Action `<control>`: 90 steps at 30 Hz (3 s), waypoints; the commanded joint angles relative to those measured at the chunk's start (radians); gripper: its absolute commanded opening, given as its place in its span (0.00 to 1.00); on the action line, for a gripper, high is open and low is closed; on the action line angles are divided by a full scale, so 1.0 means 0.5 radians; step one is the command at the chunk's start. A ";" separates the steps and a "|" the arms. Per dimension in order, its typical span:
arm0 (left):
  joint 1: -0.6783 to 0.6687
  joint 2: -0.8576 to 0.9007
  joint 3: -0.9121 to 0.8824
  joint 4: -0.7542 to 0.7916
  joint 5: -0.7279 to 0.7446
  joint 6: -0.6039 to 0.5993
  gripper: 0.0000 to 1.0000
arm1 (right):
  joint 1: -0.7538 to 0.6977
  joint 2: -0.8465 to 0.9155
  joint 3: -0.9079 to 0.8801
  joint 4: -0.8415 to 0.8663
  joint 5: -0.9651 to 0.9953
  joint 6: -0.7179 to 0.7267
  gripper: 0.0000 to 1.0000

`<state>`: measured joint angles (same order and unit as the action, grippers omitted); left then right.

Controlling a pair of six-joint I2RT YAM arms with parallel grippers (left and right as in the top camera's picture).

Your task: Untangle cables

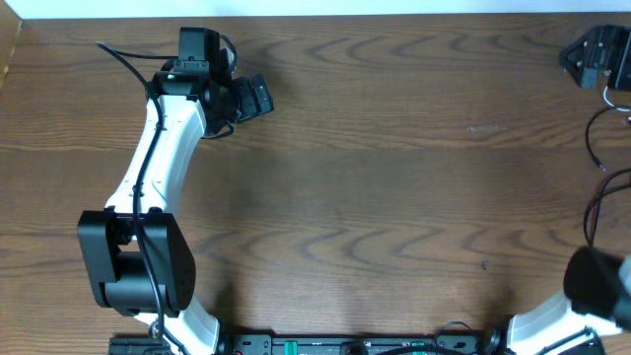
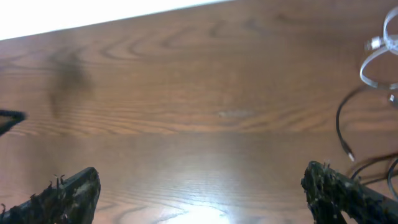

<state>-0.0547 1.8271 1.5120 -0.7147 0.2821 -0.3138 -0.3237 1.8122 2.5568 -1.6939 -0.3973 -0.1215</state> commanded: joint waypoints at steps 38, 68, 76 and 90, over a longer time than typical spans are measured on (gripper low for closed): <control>0.006 0.000 -0.005 -0.006 -0.014 0.012 0.98 | 0.429 -1.877 -2.373 1.672 0.282 -0.158 0.99; 0.006 0.000 -0.005 -0.006 -0.014 0.012 0.98 | 0.487 -3.615 -5.104 3.431 0.288 -0.262 0.99; 0.006 0.000 -0.005 -0.005 -0.014 0.012 0.98 | 0.487 -3.613 -5.103 3.276 0.288 -0.136 0.99; 0.006 0.000 -0.005 -0.006 -0.014 0.012 0.98 | 0.487 -3.611 -5.103 3.278 0.288 -0.133 0.99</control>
<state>-0.0547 1.8271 1.5120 -0.7143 0.2821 -0.3138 -0.0864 0.0120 0.0093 -0.0521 -0.2600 -0.2062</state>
